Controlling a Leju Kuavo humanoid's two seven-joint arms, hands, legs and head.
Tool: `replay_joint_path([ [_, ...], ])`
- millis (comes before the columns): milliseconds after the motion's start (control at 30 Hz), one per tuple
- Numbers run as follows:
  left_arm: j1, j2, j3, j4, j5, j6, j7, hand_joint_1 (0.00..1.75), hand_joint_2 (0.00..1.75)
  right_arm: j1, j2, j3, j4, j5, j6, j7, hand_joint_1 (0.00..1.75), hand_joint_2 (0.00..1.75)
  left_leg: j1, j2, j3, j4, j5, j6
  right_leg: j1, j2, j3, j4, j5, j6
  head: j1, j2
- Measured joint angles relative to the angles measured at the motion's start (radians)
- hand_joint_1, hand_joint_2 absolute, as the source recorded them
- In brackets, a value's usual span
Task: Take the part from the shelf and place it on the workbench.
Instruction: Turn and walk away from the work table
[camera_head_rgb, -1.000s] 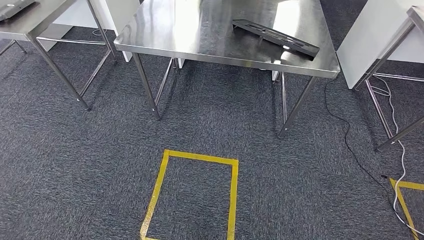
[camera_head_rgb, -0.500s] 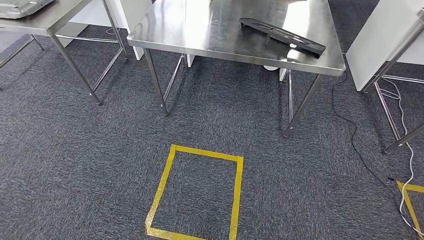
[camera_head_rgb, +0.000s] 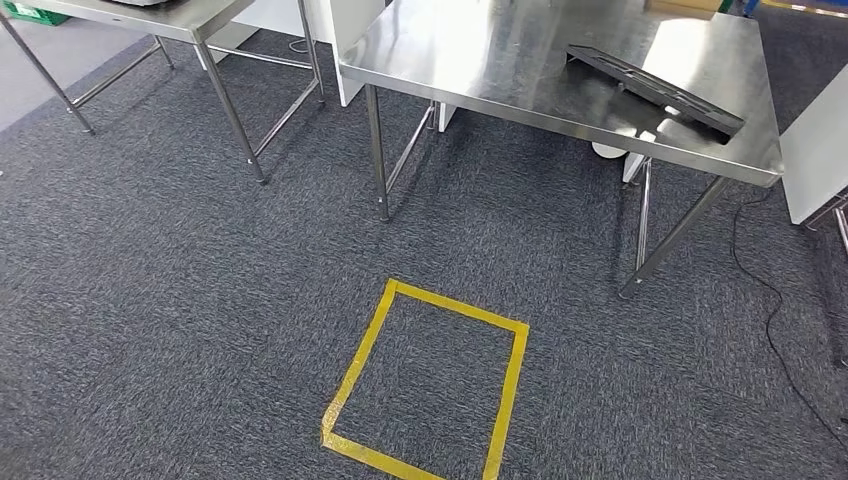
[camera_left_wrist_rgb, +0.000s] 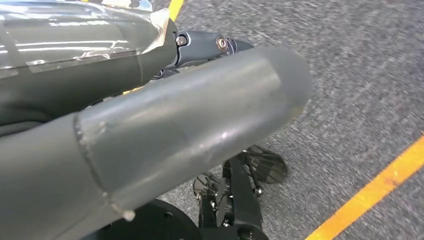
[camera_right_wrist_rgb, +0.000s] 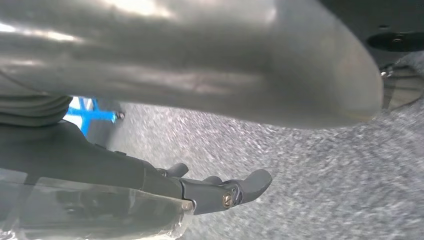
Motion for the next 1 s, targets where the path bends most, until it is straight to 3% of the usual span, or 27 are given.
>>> replay_joint_path([
  [33, 0.0, 0.0, 0.0, 0.0, 0.0, -0.001, 0.008, 0.0, 0.0, -0.001, -0.001, 0.0, 0.0, 0.002, 0.003, 0.0, 0.0, 0.0, 0.001, -0.01, -0.005, 0.0, 0.004, -0.006, 0.002, 0.007, 0.005, -0.011, 0.001, -0.004, 0.0, 0.0],
  [100, -0.001, 0.0, 0.0, 0.0, 0.004, 0.005, 0.035, 0.0, 0.0, -0.004, -0.001, 0.0, 0.0, 0.007, 0.013, -0.001, 0.0, 0.0, 0.003, -0.022, -0.015, 0.003, 0.009, -0.019, -0.002, -0.012, 0.007, -0.014, 0.007, -0.011, -0.001, 0.0],
  [167, -0.007, 0.0, 0.0, 0.0, 0.015, 0.023, 0.071, 0.0, 0.0, -0.007, -0.002, 0.0, 0.0, 0.013, 0.028, -0.003, 0.0, 0.0, 0.002, 0.013, -0.035, 0.041, -0.018, -0.029, -0.012, -0.037, 0.007, -0.02, 0.015, -0.025, -0.004, 0.0],
  [233, -0.02, 0.0, 0.001, 0.0, 0.025, 0.04, 0.094, 0.0, 0.0, -0.01, -0.003, 0.0, 0.0, 0.018, 0.046, -0.004, 0.0, 0.0, 0.004, 0.06, -0.086, 0.154, -0.085, -0.037, -0.012, -0.068, 0.005, -0.022, 0.017, -0.033, -0.006, 0.0],
  [300, -0.03, -0.001, 0.001, 0.0, 0.031, 0.049, 0.101, 0.0, 0.0, -0.012, -0.003, 0.001, 0.0, 0.02, 0.06, -0.004, 0.0, 0.0, 0.008, 0.074, -0.139, 0.274, -0.132, -0.046, -0.009, -0.101, 0.003, -0.021, 0.017, -0.034, -0.006, 0.0],
  [333, -0.031, -0.001, 0.001, 0.0, 0.032, 0.051, 0.102, 0.0, 0.0, -0.013, -0.004, 0.001, 0.0, 0.02, 0.065, -0.004, 0.0, 0.0, 0.011, 0.078, -0.143, 0.29, -0.13, -0.051, -0.009, -0.116, 0.002, -0.02, 0.017, -0.035, -0.007, 0.0],
  [367, -0.032, -0.002, 0.002, 0.0, 0.032, 0.052, 0.103, 0.0, 0.0, -0.016, -0.003, 0.001, 0.0, 0.021, 0.068, -0.004, 0.0, 0.0, 0.015, 0.085, -0.126, 0.265, -0.109, -0.054, -0.009, -0.128, 0.001, -0.019, 0.017, -0.034, -0.007, 0.0],
  [433, -0.034, -0.003, 0.002, 0.0, 0.033, 0.054, 0.104, 0.0, 0.0, -0.022, -0.003, 0.001, 0.0, 0.021, 0.071, -0.004, 0.0, 0.0, 0.02, 0.12, -0.049, 0.129, -0.052, -0.059, -0.008, -0.147, 0.001, -0.012, 0.013, -0.029, -0.007, 0.0],
  [500, -0.039, -0.006, 0.002, 0.0, 0.033, 0.053, 0.104, 0.0, 0.0, -0.026, -0.004, 0.001, 0.0, 0.021, 0.072, -0.004, 0.0, 0.0, 0.019, 0.148, 0.001, 0.033, -0.025, -0.051, -0.001, -0.163, -0.003, -0.004, 0.007, -0.018, -0.006, 0.0],
  [533, -0.041, -0.007, 0.003, 0.001, 0.033, 0.053, 0.104, 0.0, 0.0, -0.028, -0.005, 0.001, 0.0, 0.021, 0.072, -0.004, 0.0, 0.0, 0.015, 0.15, 0.004, 0.022, -0.026, -0.044, 0.004, -0.17, -0.004, -0.002, 0.006, -0.013, -0.004, 0.0],
  [600, -0.041, -0.008, 0.003, 0.001, 0.033, 0.053, 0.104, 0.0, 0.0, -0.031, -0.006, 0.001, 0.0, 0.021, 0.072, -0.004, 0.0, 0.0, 0.01, 0.129, -0.002, 0.018, -0.018, -0.025, 0.006, -0.182, -0.003, -0.003, 0.006, -0.003, -0.003, 0.0],
  [633, -0.041, -0.008, 0.003, 0.001, 0.033, 0.053, 0.104, 0.0, 0.0, -0.032, -0.006, 0.001, 0.0, 0.022, 0.072, -0.004, 0.0, 0.0, 0.009, 0.12, -0.005, 0.014, -0.012, -0.016, 0.003, -0.175, -0.007, 0.005, 0.0, 0.002, -0.002, 0.0],
  [700, -0.043, -0.009, 0.004, 0.001, 0.033, 0.054, 0.104, 0.0, 0.0, -0.032, -0.005, 0.001, 0.0, 0.022, 0.072, -0.004, 0.0, 0.0, 0.011, 0.1, -0.01, 0.008, 0.0, 0.003, -0.004, -0.132, -0.039, 0.074, -0.043, 0.003, 0.001, 0.0],
  [767, -0.044, -0.009, 0.004, 0.0, 0.034, 0.054, 0.104, 0.0, 0.0, -0.03, -0.005, 0.002, 0.0, 0.023, 0.073, -0.004, 0.0, 0.0, 0.01, 0.077, -0.019, 0.008, 0.007, 0.011, -0.006, -0.091, -0.1, 0.209, -0.105, -0.001, 0.004, 0.0],
  [833, -0.042, -0.01, 0.005, 0.001, 0.038, 0.054, 0.104, 0.0, 0.0, -0.028, -0.005, 0.003, 0.0, 0.028, 0.077, -0.003, 0.0, 0.0, 0.008, 0.049, -0.026, 0.008, 0.012, 0.013, -0.006, -0.081, -0.138, 0.294, -0.13, 0.005, 0.004, 0.0],
  [867, -0.042, -0.01, 0.005, 0.001, 0.041, 0.054, 0.105, 0.0, 0.0, -0.029, -0.005, 0.004, 0.0, 0.031, 0.081, -0.002, 0.0, 0.0, 0.007, 0.034, -0.027, 0.008, 0.014, 0.011, -0.006, -0.077, -0.128, 0.278, -0.116, 0.011, 0.004, 0.0],
  [933, -0.042, -0.011, 0.005, 0.001, 0.045, 0.056, 0.109, 0.0, 0.0, -0.033, -0.005, 0.007, 0.0, 0.039, 0.095, -0.001, 0.0, 0.0, 0.007, 0.006, -0.029, 0.009, 0.02, 0.005, -0.007, -0.051, -0.062, 0.145, -0.058, 0.022, 0.004, 0.0],
  [1000, -0.043, -0.014, 0.005, 0.001, 0.049, 0.061, 0.115, 0.0, 0.0, -0.038, -0.005, 0.012, 0.0, 0.05, 0.11, 0.001, 0.0, 0.0, 0.004, -0.017, -0.032, 0.011, 0.025, -0.004, -0.009, -0.011, -0.009, 0.026, -0.017, 0.019, 0.004, 0.0],
])
